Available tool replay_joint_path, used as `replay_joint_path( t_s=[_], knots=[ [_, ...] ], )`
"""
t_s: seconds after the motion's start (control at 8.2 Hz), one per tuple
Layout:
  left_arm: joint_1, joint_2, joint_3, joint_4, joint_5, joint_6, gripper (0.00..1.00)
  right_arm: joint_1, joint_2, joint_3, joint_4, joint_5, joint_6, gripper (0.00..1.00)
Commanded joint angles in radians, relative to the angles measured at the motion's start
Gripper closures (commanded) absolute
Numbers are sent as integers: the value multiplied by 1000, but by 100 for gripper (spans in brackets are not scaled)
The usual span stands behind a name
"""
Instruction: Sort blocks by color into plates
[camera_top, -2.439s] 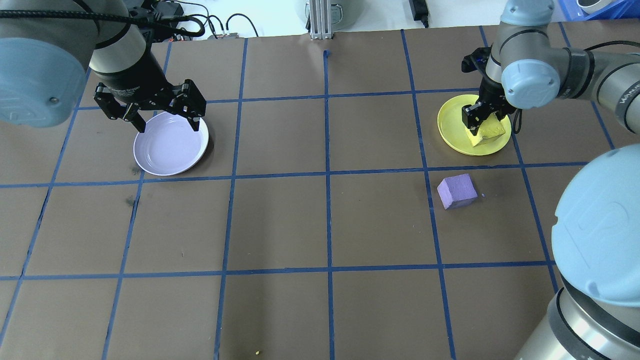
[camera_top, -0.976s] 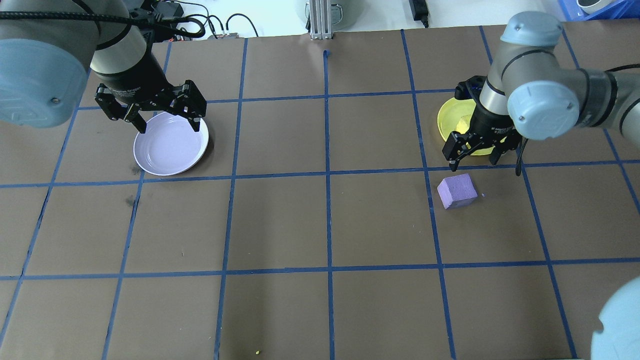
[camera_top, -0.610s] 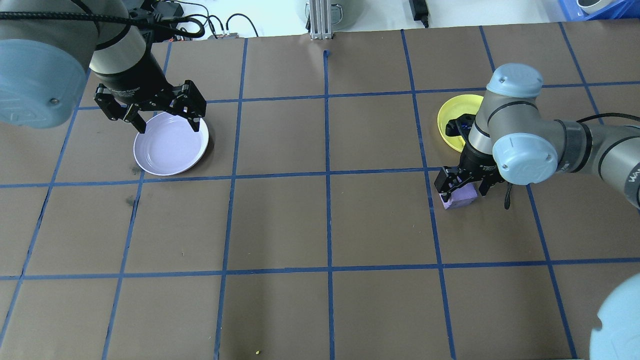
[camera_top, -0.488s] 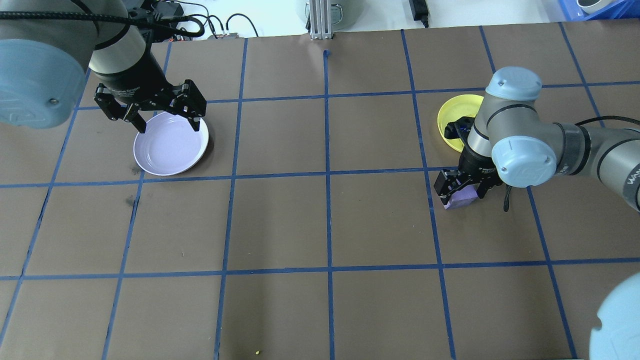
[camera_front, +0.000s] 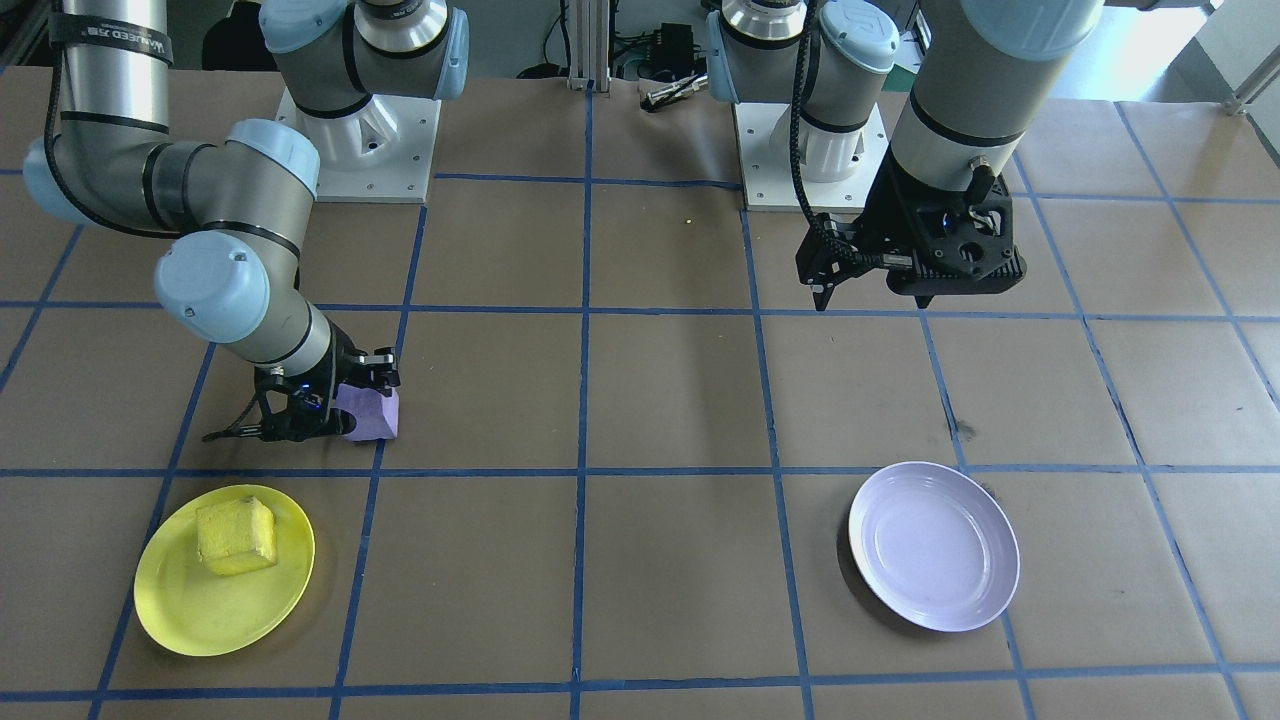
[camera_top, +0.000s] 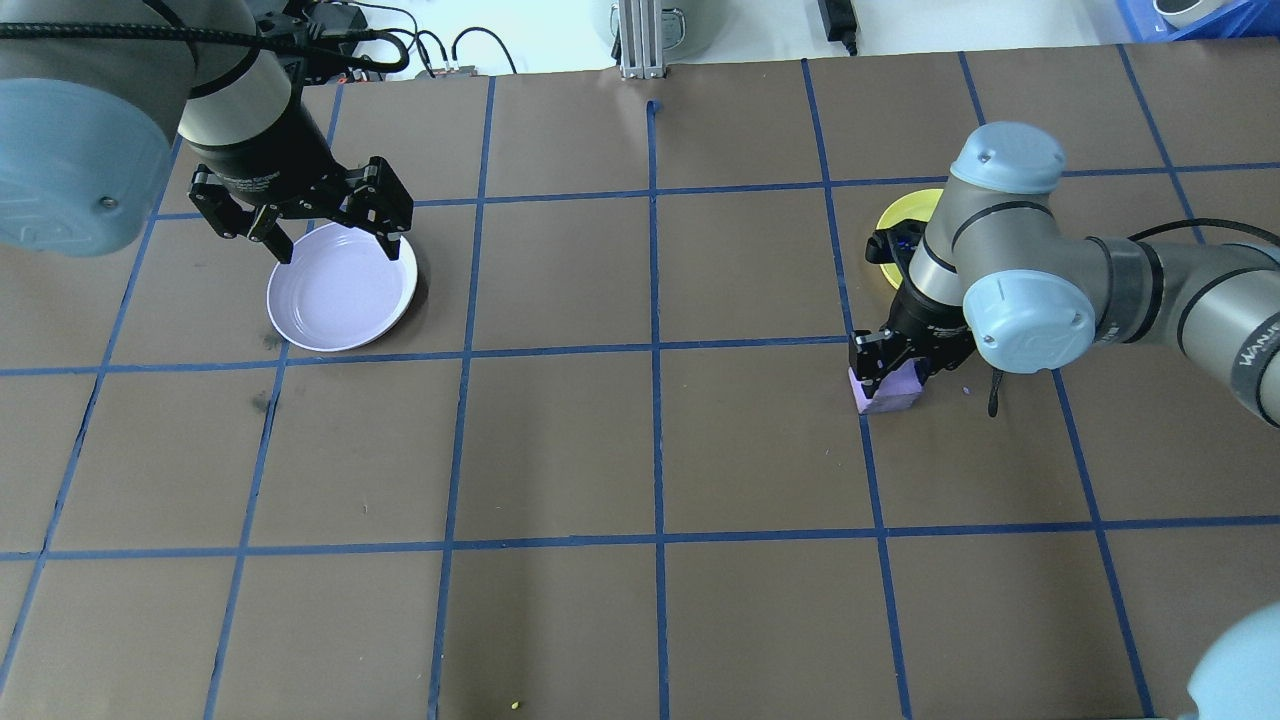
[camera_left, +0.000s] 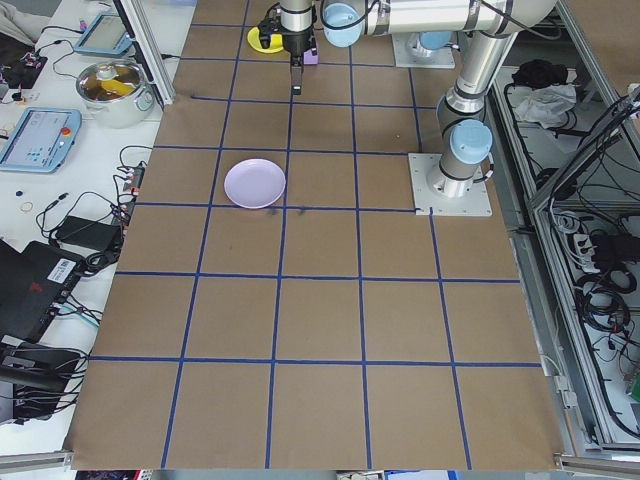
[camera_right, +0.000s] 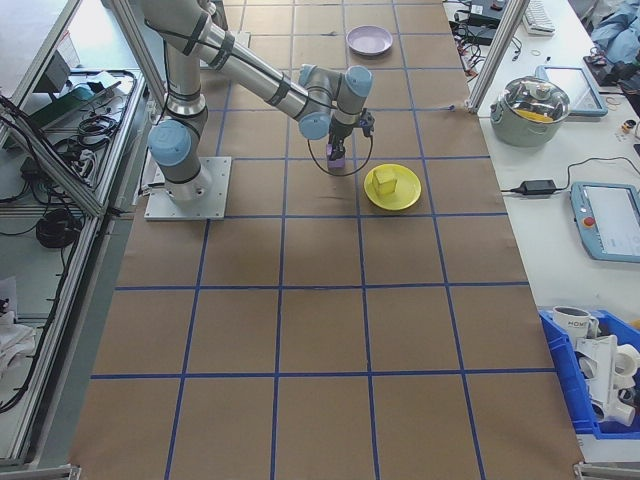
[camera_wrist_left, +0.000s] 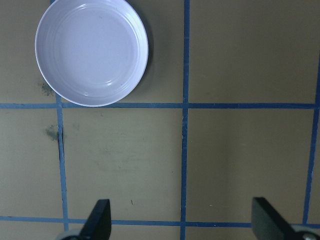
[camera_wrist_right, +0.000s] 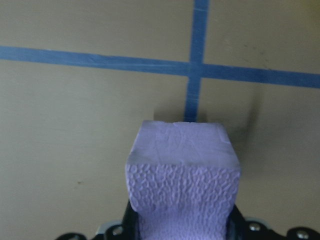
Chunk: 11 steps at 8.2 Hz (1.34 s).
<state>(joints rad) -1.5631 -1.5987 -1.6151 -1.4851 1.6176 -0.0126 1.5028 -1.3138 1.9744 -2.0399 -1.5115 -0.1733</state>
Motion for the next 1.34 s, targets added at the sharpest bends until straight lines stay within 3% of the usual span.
replay_joint_path(
  t_s=[0.0,0.49,0.85,0.98,1.1,1.22],
  knots=[
    [0,0,0,0,2,2,0,202,2,-75,-3,14,176,76],
    [2,0,0,-3,4,2,0,555,46,-155,-20,28,346,74],
    [20,-3,-2,0,4,2,0,689,174,-268,-43,-48,492,66],
    [23,-3,0,0,4,2,0,692,194,-314,-39,-50,511,52],
    [25,-4,-2,-1,4,2,0,692,192,-339,-31,-53,500,29],
    [25,-3,-2,-14,5,0,0,688,192,-341,-31,-55,499,15]
  ],
)
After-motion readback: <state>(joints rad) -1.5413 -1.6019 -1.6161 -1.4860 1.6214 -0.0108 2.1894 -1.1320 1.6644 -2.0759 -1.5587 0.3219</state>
